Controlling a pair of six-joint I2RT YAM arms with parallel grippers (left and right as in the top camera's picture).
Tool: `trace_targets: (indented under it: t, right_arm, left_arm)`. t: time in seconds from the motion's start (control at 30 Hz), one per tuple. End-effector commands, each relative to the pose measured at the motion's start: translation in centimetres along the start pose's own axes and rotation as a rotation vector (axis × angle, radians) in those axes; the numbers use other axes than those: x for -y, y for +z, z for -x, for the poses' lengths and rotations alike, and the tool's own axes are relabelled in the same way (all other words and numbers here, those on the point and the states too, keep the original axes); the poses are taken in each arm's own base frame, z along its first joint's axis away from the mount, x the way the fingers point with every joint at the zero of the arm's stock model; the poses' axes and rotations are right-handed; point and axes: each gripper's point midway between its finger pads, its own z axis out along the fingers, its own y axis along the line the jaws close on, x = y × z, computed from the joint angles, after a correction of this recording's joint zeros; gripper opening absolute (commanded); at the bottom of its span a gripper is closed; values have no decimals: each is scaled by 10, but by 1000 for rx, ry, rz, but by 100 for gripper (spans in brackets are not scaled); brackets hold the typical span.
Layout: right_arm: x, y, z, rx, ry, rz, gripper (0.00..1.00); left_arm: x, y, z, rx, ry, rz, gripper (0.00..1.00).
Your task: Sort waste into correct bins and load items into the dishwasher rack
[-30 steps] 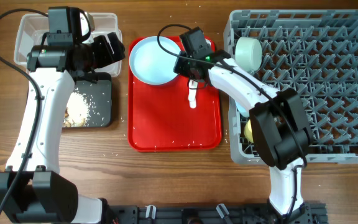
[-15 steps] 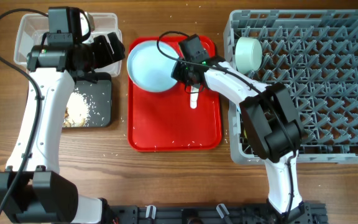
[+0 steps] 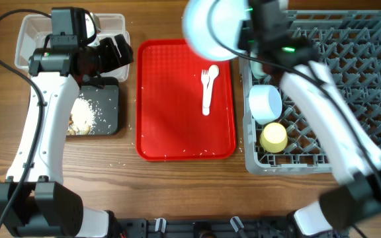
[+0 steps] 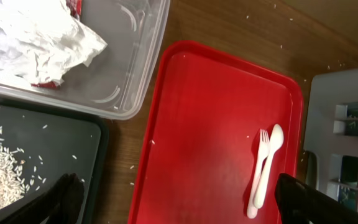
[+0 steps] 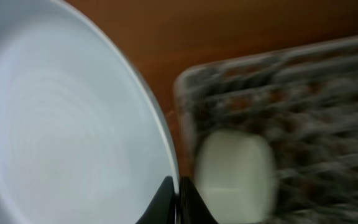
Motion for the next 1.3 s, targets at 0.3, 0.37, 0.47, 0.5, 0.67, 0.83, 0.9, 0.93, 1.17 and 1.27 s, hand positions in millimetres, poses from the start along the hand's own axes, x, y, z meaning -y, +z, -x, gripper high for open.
trace_targets:
  t: [0.3,0.37,0.47,0.5,0.67,0.83,0.9,0.93,1.17,1.27]
  right_arm:
    - [189,2,28,-71,-436,-843,4]
    - [189,25,12,-134,-479,-845,4]
    - [185,45,-4,-184,-511,-821,4]
    - [181,50,-7,-191,-511,-789,4]
    - [146,77,-24,-216,-479,-504,68]
    - [111,38,10,-115,-412,-280,99]
    - [73,10,20,-56,-381,-31,100]
    - [50,-3,21,-38,-373,117,100]
    - [-65,-3,-22,-204,-30,576,81]
    - [-90,33,-80,-349,27,409,74]
  left_arm:
    - [1,-7,7,28,7,-2,100]
    - [1,-7,7,28,7,-2,100]
    - [1,-7,7,28,7,-2,100]
    - [1,-7,7,28,7,-2,100]
    - [1,-7,7,28,7,-2,100]
    - [1,-7,7,28,7,-2,100]
    - [1,-7,7,28,7,-2,100]
    - [1,-7,7,28,7,-2,100]
    - [1,-7,7,28,7,-2,100]
    - [1,-7,7,28,7,-2,100]
